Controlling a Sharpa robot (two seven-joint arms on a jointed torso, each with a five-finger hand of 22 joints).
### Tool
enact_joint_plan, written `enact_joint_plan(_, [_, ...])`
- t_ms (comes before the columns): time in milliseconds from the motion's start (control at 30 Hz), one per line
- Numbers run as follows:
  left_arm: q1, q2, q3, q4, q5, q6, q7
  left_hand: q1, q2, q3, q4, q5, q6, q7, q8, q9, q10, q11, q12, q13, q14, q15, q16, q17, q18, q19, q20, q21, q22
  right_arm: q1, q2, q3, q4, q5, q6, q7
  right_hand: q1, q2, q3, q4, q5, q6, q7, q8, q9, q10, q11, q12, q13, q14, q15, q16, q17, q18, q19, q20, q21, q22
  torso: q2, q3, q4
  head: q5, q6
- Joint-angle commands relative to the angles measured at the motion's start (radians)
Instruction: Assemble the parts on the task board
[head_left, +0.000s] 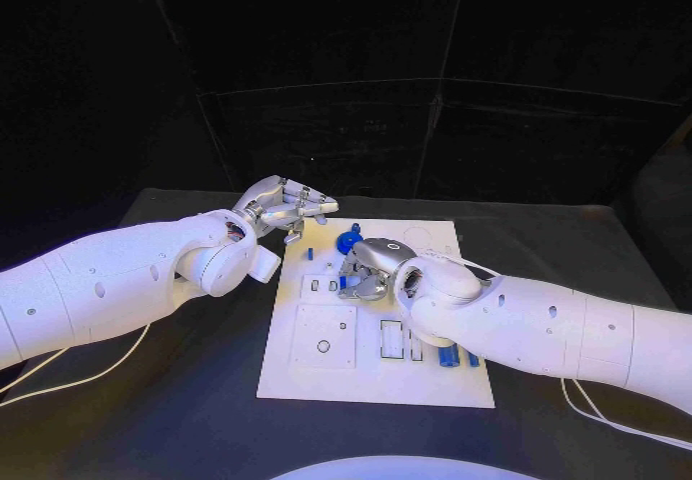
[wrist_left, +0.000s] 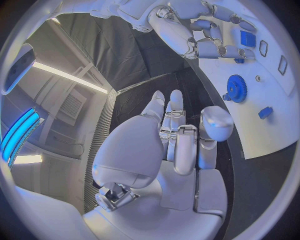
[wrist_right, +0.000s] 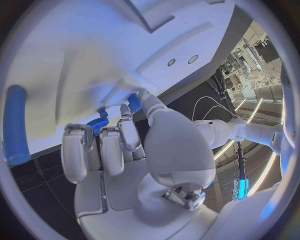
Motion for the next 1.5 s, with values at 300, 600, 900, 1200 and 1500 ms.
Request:
enact_joint_plan(300, [0.001,-0.001,0.0,-0.005,-0.022,0.03,-0.039,-0.01,-0.024,-0.021,0.013,-0.004,-0.007,-0.007,0.012,0.003,0.041,-0.012,0.072,0.035,0.084,-0.008,0.025,0.177,-0.02,0.005,-0.005,0.029,0.032,0.001,-0.049,0.001,0.057,0.016,-0.214,0.102,0.005,-0.016,-0.113,0.057,0.005,-0.048,0.013,-0.016,-0.001,-0.019,0.011,-0.013,-0.009,0.07,0.016,-0.01,0.095,0.002,0.003,0.014,-0.013,0.139,-0.003,0.0,-0.0003,0.001,0.004])
enact_joint_plan(600, [0.003,-0.017,0.001,-0.003,-0.156,0.115,-0.18,-0.117,-0.039,-0.094,0.09,0.0,-0.008,-0.025,0.065,0.034,0.098,-0.024,0.564,0.467,0.098,-0.017,0.086,0.245,-0.028,0.012,-0.013,0.065,0.079,0.032,-0.167,0.003,0.139,0.243,-0.16,0.393,0.067,0.01,-0.184,0.081,-0.005,-0.09,0.028,-0.029,0.0,-0.038,0.025,-0.025,-0.022,0.066,0.029,-0.018,0.084,0.014,-0.037,0.026,-0.042,0.093,-0.011,0.0015,0.0013,0.002,0.011])
enact_joint_plan(900, [0.042,-0.006,0.001,-0.005,-0.351,0.249,-0.45,-0.17,-0.012,-0.146,0.191,-0.004,-0.029,-0.037,0.179,0.102,0.071,-0.032,0.751,0.633,0.102,-0.022,0.099,0.262,-0.033,0.02,-0.018,0.092,0.12,0.129,-0.344,0.003,0.221,0.569,0.026,0.479,0.154,0.061,-0.191,0.05,0.034,-0.031,0.008,0.009,0.01,-0.083,0.006,-0.089,-0.086,0.031,0.013,-0.1,-0.052,0.043,-0.125,0.014,-0.114,-0.018,-0.029,0.0029,-0.0009,0.002,0.006])
enact_joint_plan(1200, [0.103,0.079,0.0,-0.051,-0.535,0.405,-0.675,-0.145,0.006,-0.163,0.237,-0.004,-0.085,-0.045,0.291,0.201,0.051,-0.039,0.761,0.633,0.1,-0.028,0.094,0.255,-0.032,0.018,-0.024,0.092,0.121,0.2,-0.442,0.003,0.186,0.831,0.028,0.509,0.193,0.09,-0.219,0.036,0.059,-0.043,0.005,0.015,0.002,-0.301,-0.001,-0.52,-0.503,-0.073,0.005,-0.414,-0.427,0.119,-0.377,0.003,-0.406,-0.386,-0.05,0.0084,-0.0028,0.003,-0.007])
enact_joint_plan(1500, [0.14,0.179,-0.051,-0.109,-0.64,0.48,-0.754,-0.197,-0.006,-0.204,0.256,-0.014,-0.119,-0.042,0.316,0.228,0.025,-0.035,0.727,0.595,0.099,-0.026,0.092,0.252,-0.032,0.016,-0.021,0.089,0.119,0.218,-0.442,0.003,0.142,0.883,0.004,0.52,0.208,0.094,-0.236,0.031,0.067,-0.053,0.008,0.015,0.001,-0.303,0.003,-0.584,-0.588,-0.11,0.008,-0.567,-0.563,0.143,-0.453,0.007,-0.552,-0.539,-0.058,0.0124,-0.0033,0.006,-0.015])
